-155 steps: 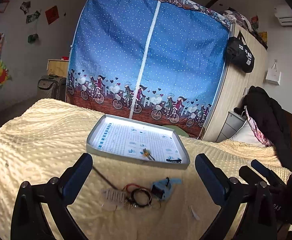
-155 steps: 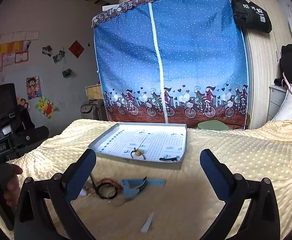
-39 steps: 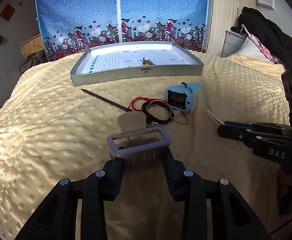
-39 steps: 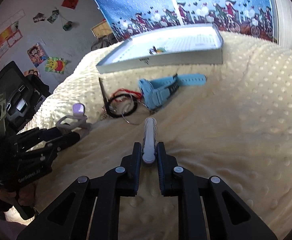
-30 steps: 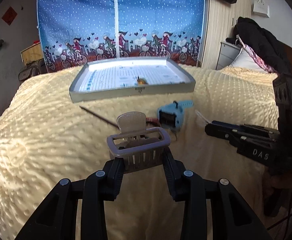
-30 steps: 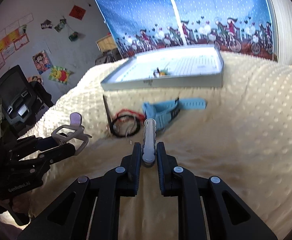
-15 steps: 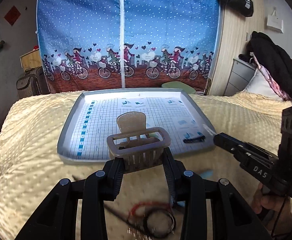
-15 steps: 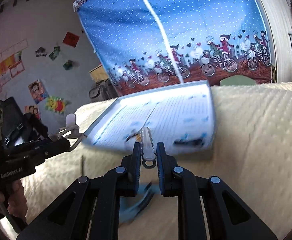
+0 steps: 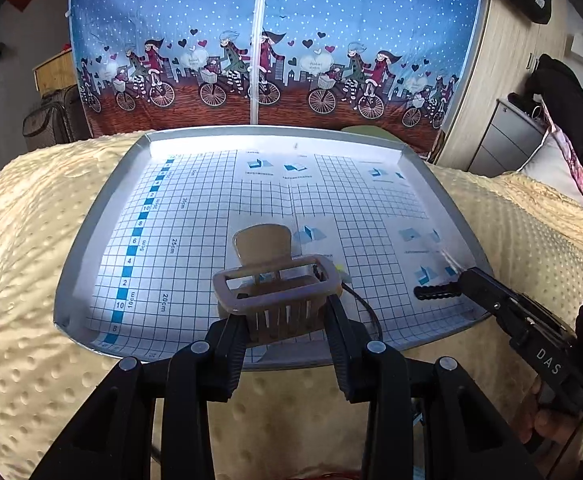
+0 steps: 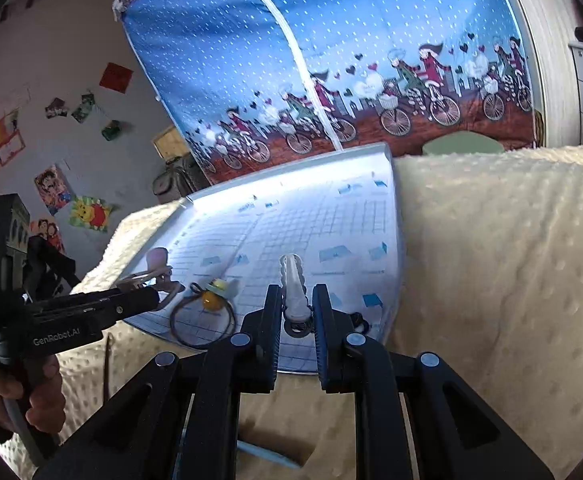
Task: Organize jewelry
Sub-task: 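Carry both clips into the silver tray and open both tools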
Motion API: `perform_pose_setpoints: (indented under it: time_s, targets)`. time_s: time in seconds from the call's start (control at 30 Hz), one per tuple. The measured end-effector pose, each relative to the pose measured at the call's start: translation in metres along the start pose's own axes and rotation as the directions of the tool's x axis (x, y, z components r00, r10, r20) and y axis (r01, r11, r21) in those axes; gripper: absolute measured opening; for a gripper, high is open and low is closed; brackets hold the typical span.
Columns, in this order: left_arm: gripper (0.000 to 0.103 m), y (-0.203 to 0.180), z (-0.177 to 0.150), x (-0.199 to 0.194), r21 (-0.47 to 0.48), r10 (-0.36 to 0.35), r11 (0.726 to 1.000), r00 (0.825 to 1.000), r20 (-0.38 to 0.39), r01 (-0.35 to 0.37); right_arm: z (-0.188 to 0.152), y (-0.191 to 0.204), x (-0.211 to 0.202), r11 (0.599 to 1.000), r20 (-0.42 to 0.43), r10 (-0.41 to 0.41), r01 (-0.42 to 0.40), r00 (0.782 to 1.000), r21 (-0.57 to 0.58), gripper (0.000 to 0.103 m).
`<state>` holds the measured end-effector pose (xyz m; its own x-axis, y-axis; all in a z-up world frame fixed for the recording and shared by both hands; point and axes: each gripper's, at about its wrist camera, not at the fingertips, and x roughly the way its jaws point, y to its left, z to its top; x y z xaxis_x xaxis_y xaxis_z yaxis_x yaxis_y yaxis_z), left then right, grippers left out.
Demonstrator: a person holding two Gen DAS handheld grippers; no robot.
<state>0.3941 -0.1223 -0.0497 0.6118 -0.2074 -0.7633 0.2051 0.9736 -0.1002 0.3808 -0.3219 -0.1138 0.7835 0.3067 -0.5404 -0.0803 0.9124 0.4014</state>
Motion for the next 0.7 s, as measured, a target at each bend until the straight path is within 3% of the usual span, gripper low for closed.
perform_pose_setpoints:
  time_s: [0.3,0.37,0.47,0.53,0.6,0.7]
  targets:
    - [0.035,0.002,-0.004,-0.005,-0.027,-0.026,0.999,1.000,0.000,0.026,-0.004,0.005,-0.005,0.999,-0.010,-0.039,0.039,0.999,-0.025,0.017]
    - [0.035,0.004,-0.006,-0.009,-0.035,-0.030,0.999,1.000,0.004,0.030,-0.003,0.006,-0.012,0.998,0.003,-0.056,0.056,0.998,-0.035,0.031]
    - [0.041,0.007,-0.009,-0.021,-0.054,-0.031,0.998,0.999,0.026,0.033,0.001,0.013,-0.031,0.996,0.040,-0.075,0.077,0.996,-0.052,0.039]
    - [0.056,0.009,-0.011,-0.034,-0.069,-0.050,0.996,0.997,0.059,0.054,0.005,0.020,-0.047,0.993,0.068,-0.091,0.096,0.994,-0.071,0.041]
    - [0.072,0.012,-0.014,-0.050,-0.080,-0.058,0.994,0.992,0.113,0.068,0.007,0.027,-0.066,0.990,0.103,-0.104,0.113,0.989,-0.088,0.051]
    - [0.082,0.014,-0.020,-0.080,-0.083,-0.081,0.992,0.977,0.198,0.099,0.008,0.039,-0.099,0.988,0.172,-0.095,0.114,0.981,-0.103,0.065]
